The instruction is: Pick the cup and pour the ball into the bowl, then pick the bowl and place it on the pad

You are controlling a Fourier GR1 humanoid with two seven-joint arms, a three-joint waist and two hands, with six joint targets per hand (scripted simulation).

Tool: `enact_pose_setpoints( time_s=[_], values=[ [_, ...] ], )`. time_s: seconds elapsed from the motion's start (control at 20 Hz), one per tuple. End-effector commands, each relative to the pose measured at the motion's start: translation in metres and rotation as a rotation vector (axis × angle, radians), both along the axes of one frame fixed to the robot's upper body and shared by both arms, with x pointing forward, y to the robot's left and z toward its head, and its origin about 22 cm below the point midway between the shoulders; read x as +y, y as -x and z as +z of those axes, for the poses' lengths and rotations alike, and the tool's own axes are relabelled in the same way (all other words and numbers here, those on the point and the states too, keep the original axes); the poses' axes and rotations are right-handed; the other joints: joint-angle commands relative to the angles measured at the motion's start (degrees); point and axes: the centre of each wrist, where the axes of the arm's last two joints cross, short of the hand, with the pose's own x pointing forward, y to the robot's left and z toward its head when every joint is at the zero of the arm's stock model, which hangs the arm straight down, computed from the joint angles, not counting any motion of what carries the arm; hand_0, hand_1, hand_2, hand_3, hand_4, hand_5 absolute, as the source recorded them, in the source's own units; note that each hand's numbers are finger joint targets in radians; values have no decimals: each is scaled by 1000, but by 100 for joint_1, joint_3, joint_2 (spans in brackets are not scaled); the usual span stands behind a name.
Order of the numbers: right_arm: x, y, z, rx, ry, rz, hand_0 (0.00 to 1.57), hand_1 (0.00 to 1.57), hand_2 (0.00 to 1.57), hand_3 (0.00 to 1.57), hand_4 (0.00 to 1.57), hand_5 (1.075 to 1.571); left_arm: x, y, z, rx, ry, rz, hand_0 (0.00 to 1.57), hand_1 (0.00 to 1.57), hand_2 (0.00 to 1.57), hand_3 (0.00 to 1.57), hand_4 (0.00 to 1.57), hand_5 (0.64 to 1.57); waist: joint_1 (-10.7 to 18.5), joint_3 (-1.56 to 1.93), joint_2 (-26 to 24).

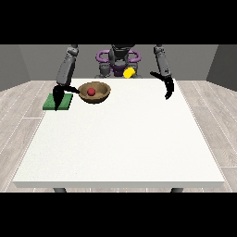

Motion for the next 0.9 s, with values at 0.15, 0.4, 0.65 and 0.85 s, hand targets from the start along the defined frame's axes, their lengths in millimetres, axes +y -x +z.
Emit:
enact_pose_setpoints(
  time_s=[0.15, 0.4, 0.65, 0.85],
  values=[
    [44, -3, -30, 172, -117, 159, 0, 0, 0, 0, 0, 1571, 23, 4, -14, 110, 25, 71, 0, 0, 0, 0, 0, 683, -509, 119, -784],
    [88, 4, -43, 340, -101, 253, 0, 0, 0, 0, 0, 1570, 64, 58, -82, 295, 60, 223, 0, 0, 0, 0, 0, 679, -1319, 115, -1906],
    [109, 6, -64, 387, -153, 198, 0, 0, 0, 0, 0, 1570, 36, 57, -76, 253, 51, 123, 0, 0, 0, 0, 0, 694, -792, 126, -1702],
    [99, 9, -74, 368, -186, 115, 0, 0, 0, 0, 0, 1571, 12, 31, -37, 192, 31, 64, 0, 0, 0, 0, 0, 694, -411, 131, -1411]
  ],
)
